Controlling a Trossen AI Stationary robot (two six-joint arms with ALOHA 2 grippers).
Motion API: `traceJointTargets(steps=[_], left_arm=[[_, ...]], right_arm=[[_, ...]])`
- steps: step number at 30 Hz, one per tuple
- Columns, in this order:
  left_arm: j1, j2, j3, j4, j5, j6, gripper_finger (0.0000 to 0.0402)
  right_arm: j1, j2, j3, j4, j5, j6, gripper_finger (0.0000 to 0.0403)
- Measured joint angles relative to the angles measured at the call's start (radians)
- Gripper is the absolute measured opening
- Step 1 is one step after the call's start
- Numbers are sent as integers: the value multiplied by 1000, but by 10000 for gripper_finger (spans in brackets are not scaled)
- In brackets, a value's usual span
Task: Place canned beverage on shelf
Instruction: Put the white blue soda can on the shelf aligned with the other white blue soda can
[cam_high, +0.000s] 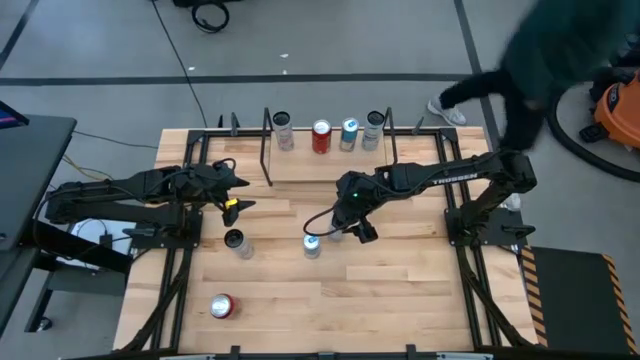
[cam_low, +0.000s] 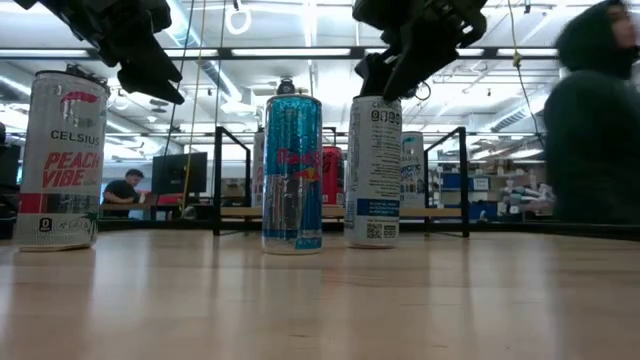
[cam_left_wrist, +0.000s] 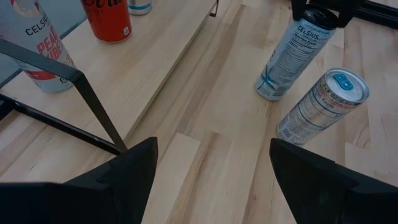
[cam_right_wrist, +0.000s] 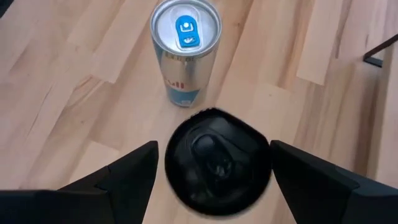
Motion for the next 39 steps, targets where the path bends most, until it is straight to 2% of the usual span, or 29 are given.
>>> traceJointTargets(steps=[10, 17, 19, 23, 28, 32, 39], left_arm=[[0, 0, 0, 5, 0, 0, 311], [0, 0, 0, 9, 0, 0, 311], [0, 0, 0, 9, 0, 0, 311], [0, 0, 0, 9, 0, -12, 311], [0, 0, 0, 8, 0, -21, 311], [0, 0, 0, 8, 0, -21, 311], [0, 0, 0, 10, 0, -32, 311]], right_arm=[[2, 34, 0, -7, 50, 13, 312], [2, 34, 0, 6, 100, 166, 267], [2, 34, 0, 8, 110, 220, 265], [14, 34, 0, 7, 214, 376, 265], [24, 33, 16, -22, 311, 463, 265], [25, 33, 79, -58, 367, 526, 265], [-3, 32, 199, -225, 526, 669, 265]])
